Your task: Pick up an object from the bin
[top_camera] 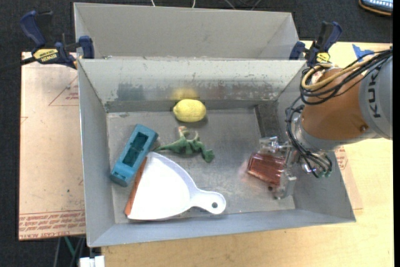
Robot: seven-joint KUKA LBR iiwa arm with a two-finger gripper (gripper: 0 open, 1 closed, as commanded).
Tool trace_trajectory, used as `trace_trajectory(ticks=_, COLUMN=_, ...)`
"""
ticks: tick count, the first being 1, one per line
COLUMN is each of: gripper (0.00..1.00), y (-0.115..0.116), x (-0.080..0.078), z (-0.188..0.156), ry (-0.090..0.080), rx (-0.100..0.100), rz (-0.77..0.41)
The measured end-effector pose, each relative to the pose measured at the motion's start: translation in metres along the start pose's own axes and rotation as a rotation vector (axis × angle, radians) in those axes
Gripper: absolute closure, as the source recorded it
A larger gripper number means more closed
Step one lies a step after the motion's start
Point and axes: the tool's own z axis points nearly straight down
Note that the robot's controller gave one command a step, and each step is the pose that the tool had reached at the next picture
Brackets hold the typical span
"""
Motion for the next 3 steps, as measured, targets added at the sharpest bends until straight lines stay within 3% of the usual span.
trace_trajectory(ticks=1, gripper=1.0, y=0.018, x=0.019, z=0.001, ry=-0.003, rx=0.002, rz=-0.08)
trace_trajectory(ticks=2, gripper=1.0, y=0.018, x=0.019, z=0.0, ry=-0.003, rx=0.002, rz=-0.081)
trace_trajectory(ticks=3, gripper=1.0, y=0.018, x=-0.017, z=-0.184, ry=-0.007, rx=0.002, rz=-0.079)
